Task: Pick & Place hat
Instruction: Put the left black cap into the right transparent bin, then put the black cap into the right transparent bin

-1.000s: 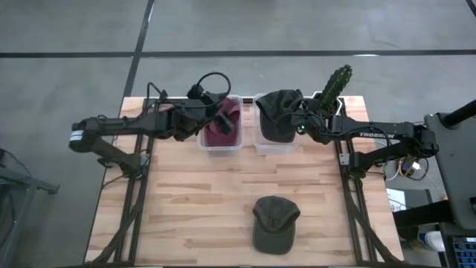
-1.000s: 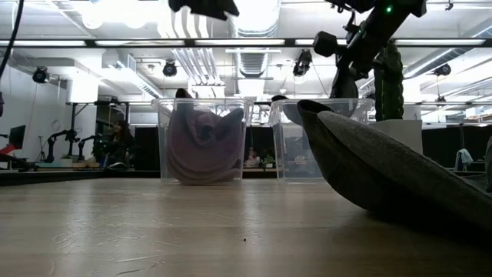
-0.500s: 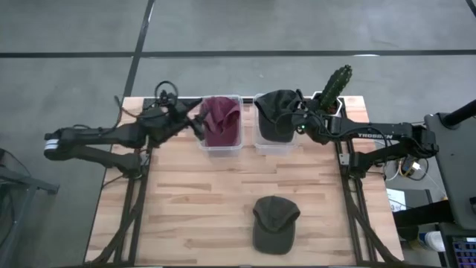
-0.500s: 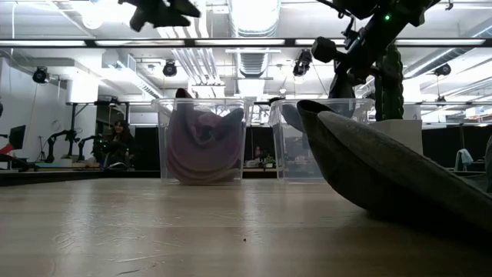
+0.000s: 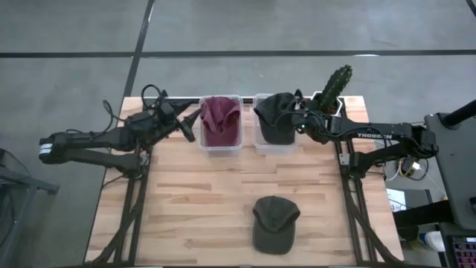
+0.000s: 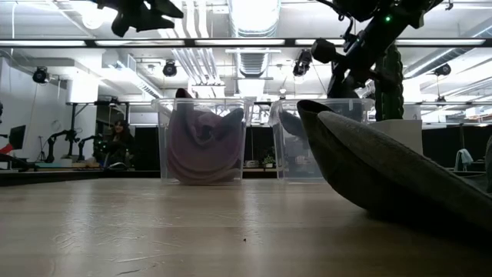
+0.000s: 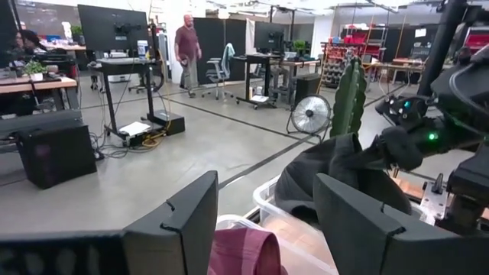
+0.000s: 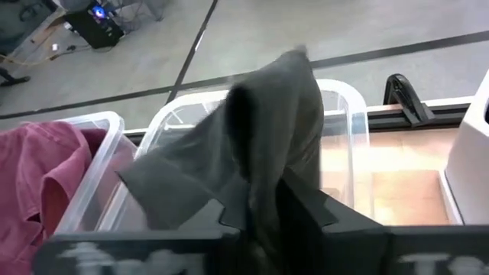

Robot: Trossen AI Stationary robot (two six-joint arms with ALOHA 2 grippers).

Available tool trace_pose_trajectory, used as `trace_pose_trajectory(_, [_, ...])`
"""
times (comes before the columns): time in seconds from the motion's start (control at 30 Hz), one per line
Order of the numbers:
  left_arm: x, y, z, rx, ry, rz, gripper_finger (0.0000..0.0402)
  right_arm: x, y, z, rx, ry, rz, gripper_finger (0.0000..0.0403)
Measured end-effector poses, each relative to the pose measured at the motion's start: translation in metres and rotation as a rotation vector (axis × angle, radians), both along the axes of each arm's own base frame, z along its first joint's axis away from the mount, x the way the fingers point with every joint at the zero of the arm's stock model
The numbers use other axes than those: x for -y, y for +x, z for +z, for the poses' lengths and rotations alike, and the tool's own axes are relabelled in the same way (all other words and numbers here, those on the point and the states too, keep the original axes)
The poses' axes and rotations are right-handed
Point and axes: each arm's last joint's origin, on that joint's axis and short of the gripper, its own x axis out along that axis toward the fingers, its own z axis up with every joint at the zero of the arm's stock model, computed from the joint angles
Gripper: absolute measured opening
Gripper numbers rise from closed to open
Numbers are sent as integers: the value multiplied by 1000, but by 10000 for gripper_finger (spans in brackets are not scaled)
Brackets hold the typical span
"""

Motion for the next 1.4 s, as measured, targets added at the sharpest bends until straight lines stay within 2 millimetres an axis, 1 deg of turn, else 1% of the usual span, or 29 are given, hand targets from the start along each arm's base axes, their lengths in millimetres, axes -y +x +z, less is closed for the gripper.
trace_pose_trajectory(0.27, [0, 0, -2, -12, 4, 0, 208, 0, 1, 1, 11, -5, 6, 112])
trace_pose_trajectory(0.47, [0, 0, -2, -20, 10, 0, 208, -1, 2, 1, -29, 5, 86, 137])
trace_pose_trajectory(0.6, [0, 0, -3, -28, 12, 0, 208, -1, 2, 4, -54, -5, 104, 141])
trace_pose_trajectory(0.7, [0, 1, -5, -46, 10, 0, 208, -1, 3, 8, -69, -21, 119, 137])
trace_pose_trajectory(0.83, [0, 1, -6, -63, 8, 0, 208, 0, 5, 22, -91, -70, 163, 129])
trace_pose_trajectory(0.87, [0, 1, -6, -65, 7, 0, 208, -1, 6, 26, -103, -86, 192, 127])
trace_pose_trajectory(0.93, [0, 1, -7, -69, 3, 0, 208, -6, 10, 36, -128, -103, 316, 123])
trace_pose_trajectory(1.0, [0, 0, -8, -69, -4, -1, 208, -13, 12, 42, -148, -82, 471, 120])
trace_pose_trajectory(1.1, [1, 0, -9, -70, -28, -17, 208, -29, 12, 44, -152, 36, 686, 115])
trace_pose_trajectory(1.17, [4, 0, -11, -78, -52, -41, 208, -44, 8, 42, -166, 127, 784, 112])
trace_pose_trajectory(1.3, [11, 1, -15, -88, -99, -111, 208, -82, -5, 42, -178, 257, 885, 104])
trace_pose_trajectory(1.4, [18, 2, -16, -88, -111, -153, 208, -111, -16, 45, -154, 333, 933, 98])
